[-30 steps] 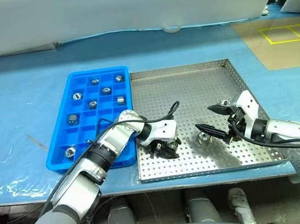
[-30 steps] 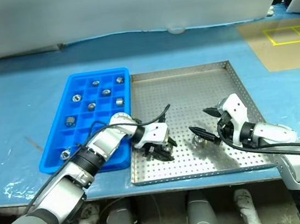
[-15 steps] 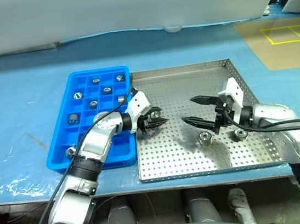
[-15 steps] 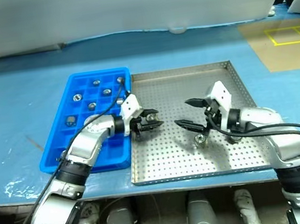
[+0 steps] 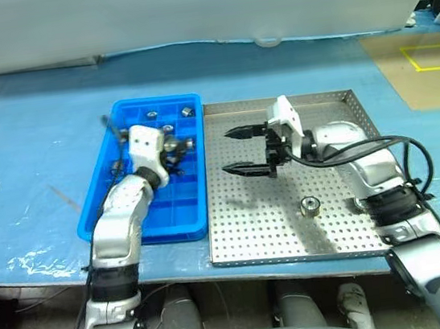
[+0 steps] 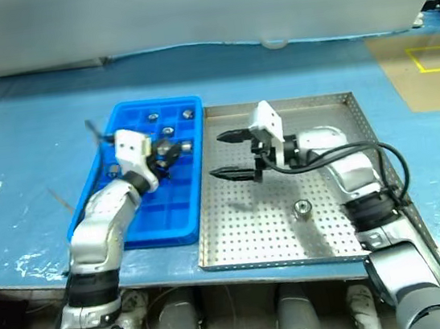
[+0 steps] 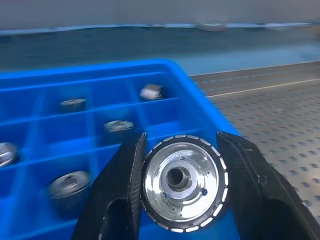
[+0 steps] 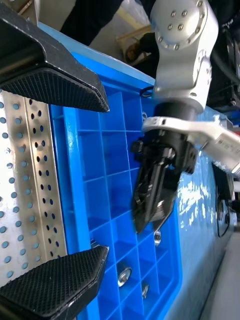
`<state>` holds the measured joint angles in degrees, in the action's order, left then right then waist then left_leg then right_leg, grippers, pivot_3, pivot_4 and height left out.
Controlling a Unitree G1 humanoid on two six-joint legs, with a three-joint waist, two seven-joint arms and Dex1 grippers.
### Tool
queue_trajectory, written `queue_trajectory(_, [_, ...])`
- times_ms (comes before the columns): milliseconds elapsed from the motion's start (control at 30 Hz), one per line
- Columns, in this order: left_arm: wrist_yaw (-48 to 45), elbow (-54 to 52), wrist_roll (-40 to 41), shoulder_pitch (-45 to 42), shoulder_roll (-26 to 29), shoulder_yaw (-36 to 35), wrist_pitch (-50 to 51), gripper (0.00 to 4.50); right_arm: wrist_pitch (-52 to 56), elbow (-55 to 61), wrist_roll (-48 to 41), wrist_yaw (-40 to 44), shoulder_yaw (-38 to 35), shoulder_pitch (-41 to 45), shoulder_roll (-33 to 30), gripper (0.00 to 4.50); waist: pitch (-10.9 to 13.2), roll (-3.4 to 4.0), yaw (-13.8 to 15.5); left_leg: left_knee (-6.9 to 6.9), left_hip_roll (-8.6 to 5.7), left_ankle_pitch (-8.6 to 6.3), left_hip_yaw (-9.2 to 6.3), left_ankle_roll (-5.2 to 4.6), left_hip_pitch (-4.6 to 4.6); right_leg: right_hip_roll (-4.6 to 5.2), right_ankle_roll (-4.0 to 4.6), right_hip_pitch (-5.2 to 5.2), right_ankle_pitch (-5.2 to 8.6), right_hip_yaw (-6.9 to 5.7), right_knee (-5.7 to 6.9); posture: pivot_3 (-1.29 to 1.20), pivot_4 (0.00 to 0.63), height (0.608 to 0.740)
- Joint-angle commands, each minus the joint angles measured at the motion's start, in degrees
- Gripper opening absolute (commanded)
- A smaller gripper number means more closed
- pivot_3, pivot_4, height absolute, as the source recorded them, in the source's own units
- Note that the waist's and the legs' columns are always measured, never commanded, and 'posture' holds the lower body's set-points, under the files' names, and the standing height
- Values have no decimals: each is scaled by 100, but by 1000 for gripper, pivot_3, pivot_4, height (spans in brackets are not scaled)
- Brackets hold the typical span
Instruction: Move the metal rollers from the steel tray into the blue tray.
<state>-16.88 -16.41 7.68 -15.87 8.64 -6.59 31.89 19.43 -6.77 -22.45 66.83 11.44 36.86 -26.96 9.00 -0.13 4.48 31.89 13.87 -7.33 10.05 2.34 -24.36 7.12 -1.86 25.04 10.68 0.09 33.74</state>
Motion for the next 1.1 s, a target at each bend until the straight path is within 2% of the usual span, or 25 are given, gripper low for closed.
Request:
queue_trajectory(33, [512, -1075, -95, 541, -45, -192, 135, 1866, -429, -355, 145, 292, 76, 248, 158, 4500, 1, -1, 42, 0, 1, 0, -1, 0, -7, 0, 0, 4, 0, -1, -1, 158, 150, 740])
queue_trajectory(267, [1018, -1815, -93, 1366, -132, -163, 432, 1866, -1043, -808, 389, 561, 130, 489, 495, 4500, 2, -5, 200, 8, 2, 1, -8, 1, -17, 2, 0, 4, 0, -8, 0, 225, 150, 740])
queue_trajectory(467, [1134, -1609, -95, 1399, -82, -158, 434, 1866, -1107, -1055, 461, 708, 106, 646, 628, 4500, 3, -6, 311, 12, 2, 2, -15, 4, -20, 1, 0, 4, -1, -10, 5, 241, 150, 740])
queue_trajectory(833, [890, -1086, -22, 1195, 104, 134, 281, 1866, -996, -860, 547, 630, 40, 483, 513, 4500, 3, -6, 316, 22, 2, 2, -19, 4, -33, 0, 0, 12, -2, -12, 6, 185, 150, 740])
queue_trajectory(1100, [733, -897, -17, 1112, 280, 276, 223, 4485, -808, -568, 470, 441, -83, 297, 344, 4500, 2, -5, 277, 22, 2, 2, -19, 4, -28, -1, 0, 10, -2, -12, 12, 147, 150, 740])
